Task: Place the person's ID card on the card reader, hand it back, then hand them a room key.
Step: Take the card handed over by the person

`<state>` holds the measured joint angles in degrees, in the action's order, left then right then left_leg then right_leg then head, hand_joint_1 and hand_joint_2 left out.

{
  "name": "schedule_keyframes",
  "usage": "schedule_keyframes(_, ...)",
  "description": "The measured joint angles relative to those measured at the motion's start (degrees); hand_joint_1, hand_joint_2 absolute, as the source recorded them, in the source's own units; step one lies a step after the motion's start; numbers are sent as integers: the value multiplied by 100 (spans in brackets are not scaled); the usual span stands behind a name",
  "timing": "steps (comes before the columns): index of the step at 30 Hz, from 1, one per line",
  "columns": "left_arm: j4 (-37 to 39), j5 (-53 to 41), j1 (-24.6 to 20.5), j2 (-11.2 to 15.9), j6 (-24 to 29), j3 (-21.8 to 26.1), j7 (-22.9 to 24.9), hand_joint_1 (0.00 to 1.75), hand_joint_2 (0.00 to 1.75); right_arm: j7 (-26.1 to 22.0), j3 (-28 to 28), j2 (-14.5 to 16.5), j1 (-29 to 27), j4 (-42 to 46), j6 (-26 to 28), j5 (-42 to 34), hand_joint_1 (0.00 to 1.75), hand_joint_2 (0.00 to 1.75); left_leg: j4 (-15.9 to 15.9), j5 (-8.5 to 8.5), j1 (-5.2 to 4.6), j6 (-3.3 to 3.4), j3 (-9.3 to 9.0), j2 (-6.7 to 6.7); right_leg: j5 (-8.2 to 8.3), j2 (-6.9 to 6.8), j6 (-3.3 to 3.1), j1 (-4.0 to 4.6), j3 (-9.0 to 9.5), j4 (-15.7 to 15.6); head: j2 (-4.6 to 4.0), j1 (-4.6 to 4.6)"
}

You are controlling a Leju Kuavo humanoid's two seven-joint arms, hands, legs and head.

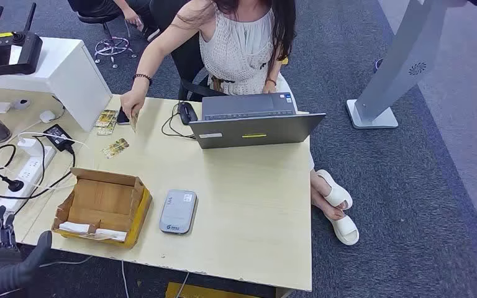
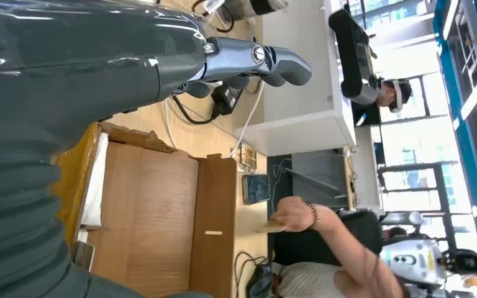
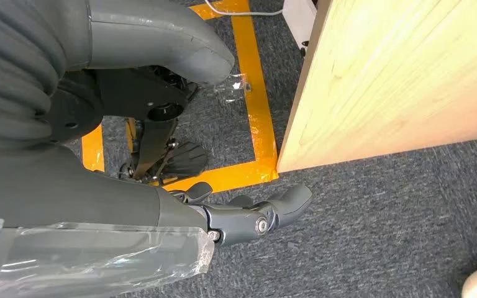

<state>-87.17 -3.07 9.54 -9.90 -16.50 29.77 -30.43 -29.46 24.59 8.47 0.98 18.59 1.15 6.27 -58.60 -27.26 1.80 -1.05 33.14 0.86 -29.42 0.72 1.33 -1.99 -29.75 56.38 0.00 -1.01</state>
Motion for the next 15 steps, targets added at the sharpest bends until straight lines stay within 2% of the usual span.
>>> schedule_keyframes(15,391,-2361,-1038,648,776,-924,1078,0,175,239,28,97,137,-90,-17,438,0,175,-2,5,0,3,0,-2,4,4,-3,0,7,3,0,0)
